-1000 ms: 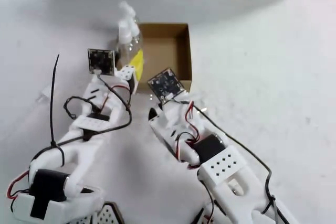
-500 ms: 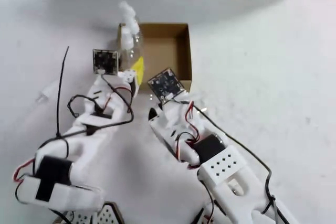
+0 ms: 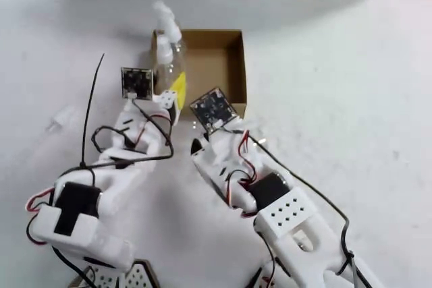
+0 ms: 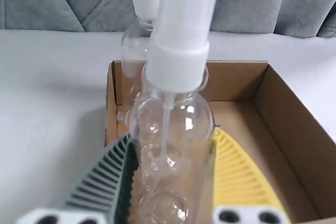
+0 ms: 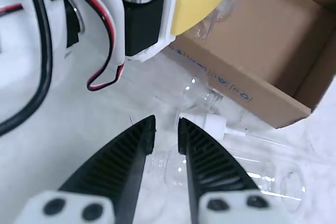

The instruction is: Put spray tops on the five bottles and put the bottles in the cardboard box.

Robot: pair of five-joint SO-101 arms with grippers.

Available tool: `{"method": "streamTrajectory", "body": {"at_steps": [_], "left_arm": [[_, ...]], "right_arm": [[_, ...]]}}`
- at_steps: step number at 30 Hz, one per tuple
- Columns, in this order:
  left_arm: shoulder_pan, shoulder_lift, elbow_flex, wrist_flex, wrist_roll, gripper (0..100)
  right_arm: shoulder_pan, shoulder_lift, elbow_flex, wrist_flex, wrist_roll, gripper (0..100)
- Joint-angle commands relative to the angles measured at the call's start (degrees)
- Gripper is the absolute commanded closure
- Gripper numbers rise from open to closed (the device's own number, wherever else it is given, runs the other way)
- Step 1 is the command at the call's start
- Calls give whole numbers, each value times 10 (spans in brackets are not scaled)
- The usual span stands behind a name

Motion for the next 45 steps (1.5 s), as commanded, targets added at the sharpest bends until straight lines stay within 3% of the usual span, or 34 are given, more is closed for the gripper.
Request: {"method": "streamTrajectory", "body": {"at_steps": [1,24,31,45], "left_arm": [[-7,7,-3,-40,-8,973],[-21,13,-2,-41,-8,970],[-15,12,13,-38,-4,814],[-15,11,17,-40,-4,795]], "right_arm": [[5,-10,-30,-10,6,947],[5,-10,-30,-9,6,947],[5,-10,-30,-9,6,947],[5,-10,-30,-13,6,947]]}}
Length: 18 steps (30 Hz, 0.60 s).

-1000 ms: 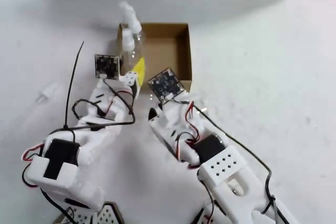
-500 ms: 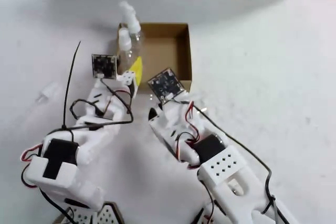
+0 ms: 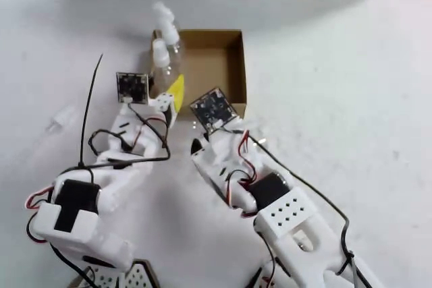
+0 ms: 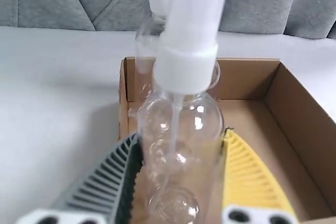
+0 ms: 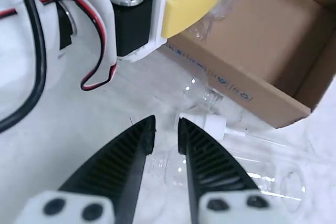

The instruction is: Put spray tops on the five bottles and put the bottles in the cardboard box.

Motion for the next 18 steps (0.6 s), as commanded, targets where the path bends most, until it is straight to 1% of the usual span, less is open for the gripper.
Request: {"method": "streamTrajectory", "body": {"at_steps": [1,5,18], "left_arm": [[-2,-7,0,-15,-4,779],[-3,-7,1,-14,-3,712],[-6,-7,3,-14,-3,706]], "right_arm": [[5,-10,-30,-13,6,947],[5,-10,-30,-13,6,947],[7,-10,-30,-13,6,947]]}}
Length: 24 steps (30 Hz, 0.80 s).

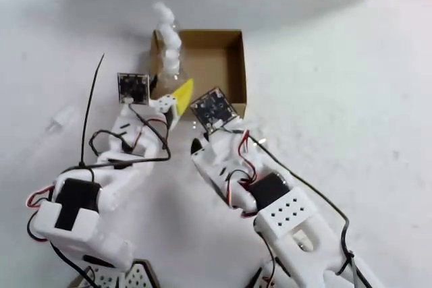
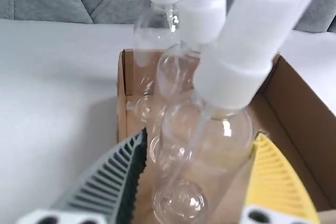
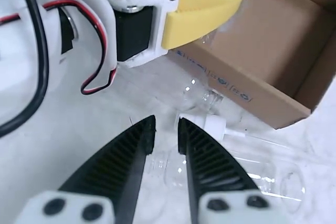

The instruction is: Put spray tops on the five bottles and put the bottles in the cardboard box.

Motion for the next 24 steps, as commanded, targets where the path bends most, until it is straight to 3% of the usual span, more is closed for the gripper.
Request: {"method": "streamTrajectory", "body": {"at_steps": [1,24], "left_arm": [[-5,-8,5,-17,-3,706],[-1,-196,136,-14,-4,710]], "right_arm": [[7,-10,-30,-11,6,947],[6,-7,-30,-12,6,947]]}}
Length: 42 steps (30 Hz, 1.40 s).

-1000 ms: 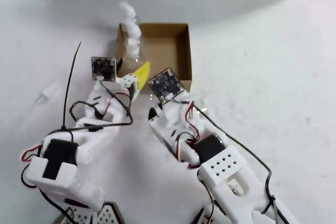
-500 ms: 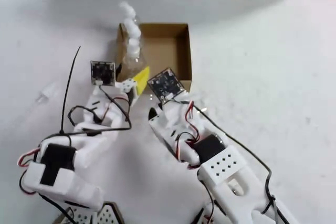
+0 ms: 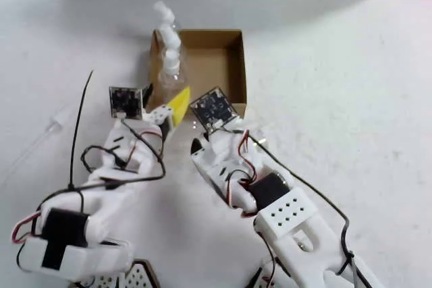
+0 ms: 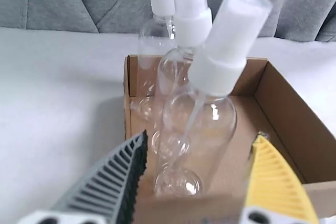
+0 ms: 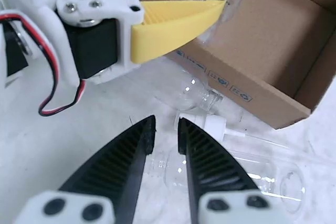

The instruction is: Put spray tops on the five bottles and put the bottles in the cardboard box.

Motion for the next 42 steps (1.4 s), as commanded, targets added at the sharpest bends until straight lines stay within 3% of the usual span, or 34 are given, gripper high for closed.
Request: {"method": "streamTrajectory", "body": {"at_steps": [1,10,18,26,34,42], "left_arm": [[-1,-74,25,-14,-4,710],[-7,-168,44,109,-8,708],[-55,-316,114,210,-9,710],[-100,-465,145,360,-9,710],[-180,-603,215,415,-8,710],[-311,-717,222,521,-8,710]], "right_arm": [[7,-7,-30,-12,6,947],[8,-10,-30,-10,6,947],[8,-10,-30,-10,6,947],[8,-10,-30,-11,6,947],[8,-6,-30,-11,6,947],[8,-6,-30,-12,6,947]]}}
